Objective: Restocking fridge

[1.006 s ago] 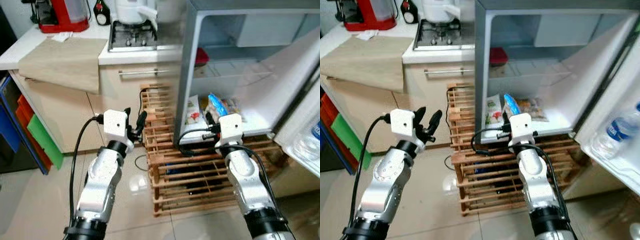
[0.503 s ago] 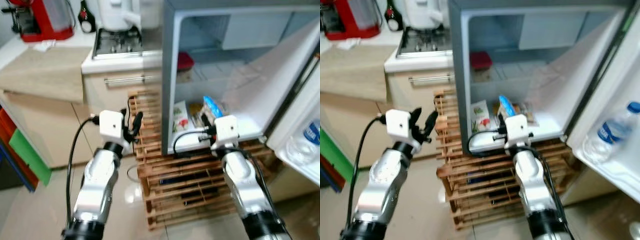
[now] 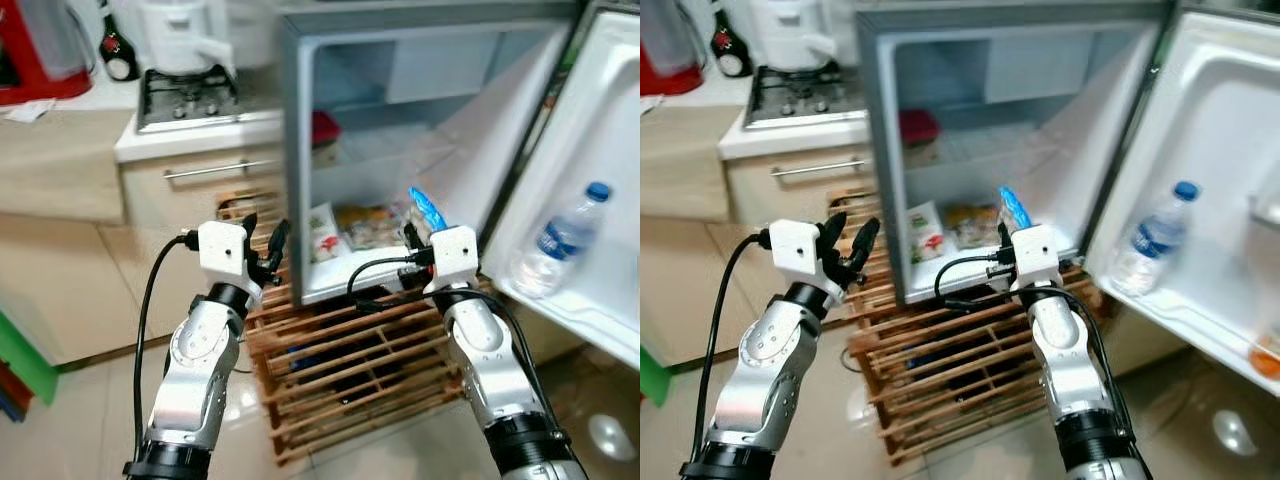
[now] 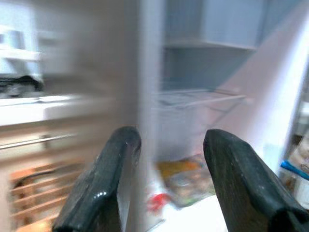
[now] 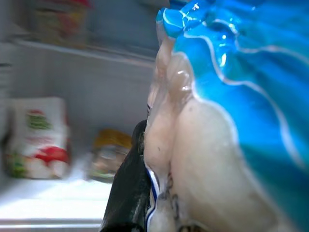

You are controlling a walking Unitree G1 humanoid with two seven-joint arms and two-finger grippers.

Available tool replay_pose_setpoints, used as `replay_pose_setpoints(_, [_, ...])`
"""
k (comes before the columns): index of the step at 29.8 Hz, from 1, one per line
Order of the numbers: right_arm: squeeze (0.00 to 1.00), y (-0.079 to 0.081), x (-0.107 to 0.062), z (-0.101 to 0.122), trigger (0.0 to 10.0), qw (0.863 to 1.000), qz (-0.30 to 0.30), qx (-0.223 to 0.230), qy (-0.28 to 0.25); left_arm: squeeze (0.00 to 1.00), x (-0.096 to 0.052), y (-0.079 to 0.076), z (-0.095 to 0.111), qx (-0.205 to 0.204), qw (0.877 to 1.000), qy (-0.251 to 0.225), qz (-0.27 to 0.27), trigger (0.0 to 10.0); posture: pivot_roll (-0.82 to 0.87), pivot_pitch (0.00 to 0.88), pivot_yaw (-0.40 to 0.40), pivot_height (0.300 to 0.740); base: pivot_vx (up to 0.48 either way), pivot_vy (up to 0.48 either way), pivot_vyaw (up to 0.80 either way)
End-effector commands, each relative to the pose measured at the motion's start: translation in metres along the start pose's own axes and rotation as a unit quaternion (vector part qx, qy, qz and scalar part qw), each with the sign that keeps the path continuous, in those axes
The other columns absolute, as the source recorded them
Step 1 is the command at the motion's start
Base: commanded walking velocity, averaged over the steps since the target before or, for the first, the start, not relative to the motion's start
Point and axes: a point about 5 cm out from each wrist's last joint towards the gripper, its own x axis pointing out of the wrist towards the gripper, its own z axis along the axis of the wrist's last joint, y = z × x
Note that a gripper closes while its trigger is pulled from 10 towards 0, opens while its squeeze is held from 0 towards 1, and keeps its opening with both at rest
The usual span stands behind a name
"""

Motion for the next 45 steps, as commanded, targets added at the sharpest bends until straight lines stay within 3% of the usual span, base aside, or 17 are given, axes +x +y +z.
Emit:
replay_pose_setpoints(1, [0.00,-0.005,0.003,0.005,0.0,1.000,-0.006,-0.004,-0.010,0.00,0.003,-0.007,0.012,0.008,0.999,-0.028,-0.019,10.0,-0.11,0.000,0.008,0.736,0.000,0.000,0.00])
replay_pose_setpoints(7, [0.00,-0.004,0.003,0.005,0.0,1.000,-0.003,-0.002,-0.010,0.00,0.003,-0.015,0.018,0.025,0.998,-0.038,-0.043,10.0,-0.11,0.000,0.005,0.736,0.000,0.000,0.00])
replay_pose_setpoints(12, [0.00,-0.003,0.009,0.001,0.0,0.999,-0.003,0.046,0.008,0.00,0.007,-0.011,0.009,0.007,1.000,-0.001,-0.026,10.0,-0.11,0.000,0.010,0.736,0.000,0.000,0.00])
replay_pose_setpoints(14, [0.00,0.003,0.019,-0.005,0.0,0.995,0.005,0.093,0.046,0.00,0.011,-0.007,-0.001,-0.018,0.999,0.037,-0.011,10.0,-0.10,0.000,0.011,0.736,0.000,0.000,0.00])
replay_pose_setpoints(20, [0.00,0.015,0.041,-0.002,0.0,0.993,0.009,0.096,0.065,0.00,0.016,-0.010,0.004,0.004,0.999,0.029,-0.033,10.0,-0.07,0.000,0.009,0.736,0.000,0.000,0.00])
replay_pose_setpoints(24, [0.00,0.019,0.051,0.009,0.0,0.992,0.004,0.117,0.052,0.00,0.010,-0.015,0.009,0.020,0.998,0.024,-0.058,10.0,-0.04,0.000,0.001,0.736,0.000,0.000,0.00])
replay_pose_setpoints(25, [0.00,0.019,0.053,0.009,0.0,0.987,-0.004,0.148,0.058,0.00,0.008,-0.015,0.010,0.023,0.998,0.025,-0.059,10.0,-0.03,0.000,-0.005,0.736,0.000,0.000,0.00])
replay_pose_setpoints(26, [0.00,0.016,0.057,0.006,0.0,0.969,-0.028,0.234,0.076,0.00,0.003,-0.014,0.010,0.032,0.997,0.030,-0.061,10.0,-0.01,0.000,-0.010,0.736,0.000,0.000,0.00])
replay_pose_setpoints(28, [0.00,0.016,0.058,0.006,0.0,0.963,-0.033,0.254,0.079,0.00,0.002,-0.014,0.010,0.034,0.997,0.031,-0.062,10.0,-0.01,0.000,-0.010,0.736,0.000,0.000,0.00])
replay_pose_setpoints(30, [0.00,0.014,0.060,0.005,0.0,0.935,-0.049,0.342,0.085,0.00,-0.003,-0.014,0.010,0.040,0.997,0.035,-0.063,10.0,0.00,0.000,-0.017,0.736,0.000,0.000,0.00])
replay_pose_setpoints(31, [0.00,0.012,0.060,0.002,0.0,0.908,-0.058,0.405,0.092,0.00,-0.005,-0.014,0.010,0.040,0.997,0.036,-0.062,10.0,0.01,0.000,-0.020,0.736,0.000,0.000,0.00])
replay_pose_setpoints(33, [0.00,0.010,0.060,-0.002,0.0,0.867,-0.074,0.483,0.100,0.00,-0.008,-0.014,0.010,0.037,0.997,0.037,-0.060,10.0,0.01,0.000,-0.020,0.736,0.000,0.000,0.00])
replay_pose_setpoints(34, [0.00,0.009,0.060,-0.004,0.0,0.854,-0.080,0.505,0.102,0.00,-0.010,-0.014,0.010,0.037,0.997,0.038,-0.059,10.0,0.02,0.000,-0.020,0.736,0.000,0.000,0.00])
replay_pose_setpoints(36, [0.00,0.007,0.063,-0.004,0.0,0.846,-0.087,0.517,0.101,0.00,-0.014,-0.014,0.012,0.037,0.997,0.041,-0.057,10.0,0.04,0.000,-0.019,0.736,0.000,0.000,0.00])
replay_pose_setpoints(39, [0.00,0.007,0.064,-0.003,0.0,0.845,-0.088,0.518,0.099,0.00,-0.016,-0.014,0.014,0.037,0.997,0.042,-0.056,10.0,0.05,0.000,-0.019,0.736,0.000,0.000,0.00])
replay_pose_setpoints(42, [0.00,0.015,0.071,0.006,0.0,0.842,-0.078,0.527,0.088,0.00,-0.030,-0.019,0.021,0.037,0.996,0.050,-0.058,10.0,0.09,0.088,-0.018,0.736,0.000,0.000,0.00])
replay_pose_setpoints(45, [0.00,0.018,0.072,0.007,0.0,0.838,-0.076,0.533,0.089,0.00,-0.033,-0.020,0.021,0.035,0.996,0.054,-0.060,10.0,0.09,0.088,-0.018,0.736,0.000,0.000,0.00])
